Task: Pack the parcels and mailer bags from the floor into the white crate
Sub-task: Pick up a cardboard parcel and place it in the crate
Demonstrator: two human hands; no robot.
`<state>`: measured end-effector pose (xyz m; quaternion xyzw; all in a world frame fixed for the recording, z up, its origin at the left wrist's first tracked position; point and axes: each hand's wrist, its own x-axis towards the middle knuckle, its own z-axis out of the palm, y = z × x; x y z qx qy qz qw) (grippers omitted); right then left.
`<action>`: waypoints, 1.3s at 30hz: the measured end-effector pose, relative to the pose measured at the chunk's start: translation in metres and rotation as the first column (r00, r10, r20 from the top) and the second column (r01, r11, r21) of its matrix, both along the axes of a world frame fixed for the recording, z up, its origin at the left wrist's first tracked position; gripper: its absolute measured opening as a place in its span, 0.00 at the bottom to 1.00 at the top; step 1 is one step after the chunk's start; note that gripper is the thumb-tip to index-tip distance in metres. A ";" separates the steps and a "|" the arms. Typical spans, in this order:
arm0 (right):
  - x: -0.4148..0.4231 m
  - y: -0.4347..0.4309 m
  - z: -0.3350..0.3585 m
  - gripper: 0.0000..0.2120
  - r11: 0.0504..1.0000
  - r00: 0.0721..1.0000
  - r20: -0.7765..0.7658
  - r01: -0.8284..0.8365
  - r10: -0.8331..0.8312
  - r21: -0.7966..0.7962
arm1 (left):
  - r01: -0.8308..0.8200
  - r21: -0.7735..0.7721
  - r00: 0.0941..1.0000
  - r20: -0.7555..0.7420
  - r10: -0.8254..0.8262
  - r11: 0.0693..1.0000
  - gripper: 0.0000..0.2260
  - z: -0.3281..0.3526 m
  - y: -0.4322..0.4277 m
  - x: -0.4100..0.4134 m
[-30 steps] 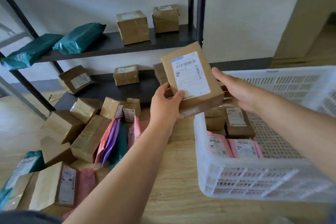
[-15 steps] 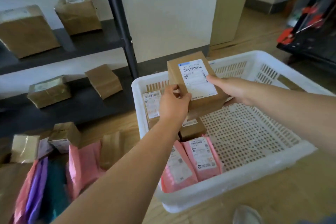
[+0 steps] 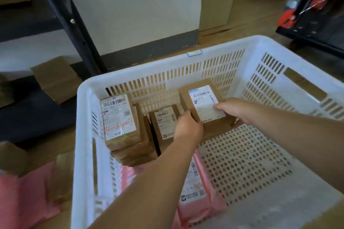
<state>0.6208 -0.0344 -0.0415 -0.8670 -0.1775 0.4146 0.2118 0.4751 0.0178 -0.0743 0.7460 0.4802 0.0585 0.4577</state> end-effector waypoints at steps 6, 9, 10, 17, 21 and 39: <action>0.004 0.010 -0.043 0.13 0.998 0.999 0.028 -0.033 0.035 -0.055 | 0.053 0.022 0.993 -0.103 -0.051 0.998 0.13 -0.036 0.004 0.008; 0.004 0.009 -0.060 0.18 0.989 0.991 0.018 -0.130 0.132 -0.073 | 0.048 0.012 0.993 -0.105 -0.046 0.999 0.14 -0.045 0.006 0.007; 0.002 0.009 -0.063 0.19 0.985 0.987 0.023 -0.155 0.157 -0.070 | 0.053 0.003 0.993 -0.103 -0.052 0.999 0.16 -0.045 0.007 0.006; -0.003 0.017 -0.085 0.20 0.968 0.965 0.112 -0.223 0.236 -0.116 | 0.072 -0.042 0.995 -0.071 -0.075 0.997 0.19 -0.041 0.005 0.002; -0.001 0.029 -0.088 0.19 0.938 0.925 0.182 -0.307 0.334 -0.159 | 0.088 0.036 0.994 -0.071 -0.085 0.995 0.19 -0.026 0.005 -0.008; -0.143 0.041 0.045 0.20 0.885 0.853 0.445 -0.402 0.271 0.233 | -0.200 0.275 0.977 0.131 0.170 0.940 0.23 0.112 -0.005 -0.146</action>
